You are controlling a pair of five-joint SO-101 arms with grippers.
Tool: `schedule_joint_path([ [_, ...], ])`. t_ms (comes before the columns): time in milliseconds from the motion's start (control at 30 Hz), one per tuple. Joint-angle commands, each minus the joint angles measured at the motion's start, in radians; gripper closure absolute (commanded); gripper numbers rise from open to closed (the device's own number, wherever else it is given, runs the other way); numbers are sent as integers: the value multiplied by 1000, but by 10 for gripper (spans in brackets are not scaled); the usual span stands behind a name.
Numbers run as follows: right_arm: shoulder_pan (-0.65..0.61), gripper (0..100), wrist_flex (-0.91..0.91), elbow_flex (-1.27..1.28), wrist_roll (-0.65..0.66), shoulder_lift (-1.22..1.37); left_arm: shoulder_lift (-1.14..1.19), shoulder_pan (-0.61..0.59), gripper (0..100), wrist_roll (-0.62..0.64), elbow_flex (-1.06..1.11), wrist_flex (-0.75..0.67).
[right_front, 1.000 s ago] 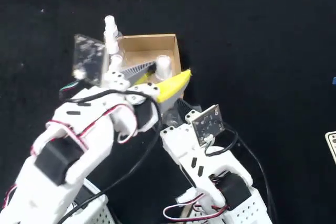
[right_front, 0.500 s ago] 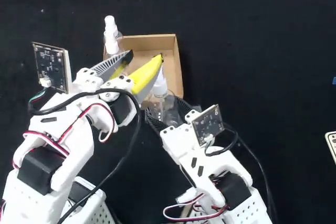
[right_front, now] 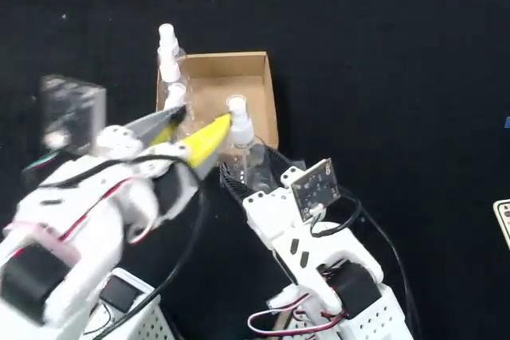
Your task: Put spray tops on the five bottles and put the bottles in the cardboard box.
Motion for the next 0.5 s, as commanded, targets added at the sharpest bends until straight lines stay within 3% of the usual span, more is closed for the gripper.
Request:
schedule_joint_path([
  [0, 89, 988, -35, -35, 38, -105, -17, -191, 804, -17, -147, 138],
  [133, 210, 988, -35, -128, 35, -64, -17, -561, 804, -17, -5, 101],
  [267, 267, 988, -144, -226, 41, 38, -28, -832, 808, -17, 246, -52],
  [367, 282, 988, -278, -291, 38, 208, -28, -963, 808, -17, 466, -192],
  [467, 304, 988, -420, -332, 43, 423, -28, -984, 809, -9, 708, -404],
])
